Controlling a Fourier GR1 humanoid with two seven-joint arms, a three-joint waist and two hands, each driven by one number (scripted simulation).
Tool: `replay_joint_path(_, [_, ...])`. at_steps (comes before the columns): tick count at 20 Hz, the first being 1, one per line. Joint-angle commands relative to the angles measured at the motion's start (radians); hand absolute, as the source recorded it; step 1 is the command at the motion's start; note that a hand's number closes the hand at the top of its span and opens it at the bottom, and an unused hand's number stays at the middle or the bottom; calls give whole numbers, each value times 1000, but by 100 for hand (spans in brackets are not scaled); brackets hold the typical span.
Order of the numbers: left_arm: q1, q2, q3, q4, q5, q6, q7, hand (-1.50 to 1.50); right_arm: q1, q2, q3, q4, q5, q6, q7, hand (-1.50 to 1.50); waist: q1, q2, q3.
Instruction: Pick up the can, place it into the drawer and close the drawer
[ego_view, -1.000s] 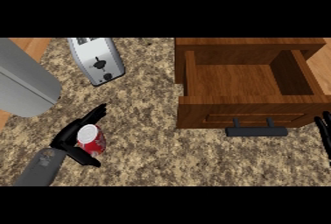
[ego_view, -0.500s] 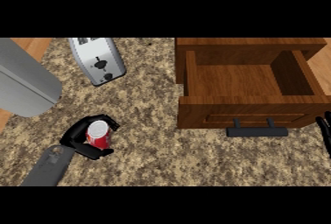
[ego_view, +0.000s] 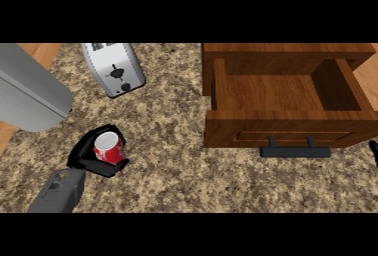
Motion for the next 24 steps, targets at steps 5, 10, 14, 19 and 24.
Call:
replay_joint_path(5, [-12,-114,185,-98,139,373,100,150,-11,8,0,-17,-10,-4,5,-150,1,-1,0])
replay_joint_path(10, [80,-150,95,-458,160,381,306,150,15,-6,-37,-20,-29,22,-6,-150,1,-1,0])
replay_joint_path(14, [71,-192,1,-589,97,440,398,150,24,23,33,-45,16,-25,-7,-150,-1,-1,0])
replay_joint_path(19, [22,-224,-89,-744,53,541,535,150,-2,8,-23,-38,-17,5,10,-150,-5,0,0])
replay_joint_path(24, [-102,-218,-96,-730,59,538,635,150,-41,11,-28,62,22,7,-48,-150,-7,3,0])
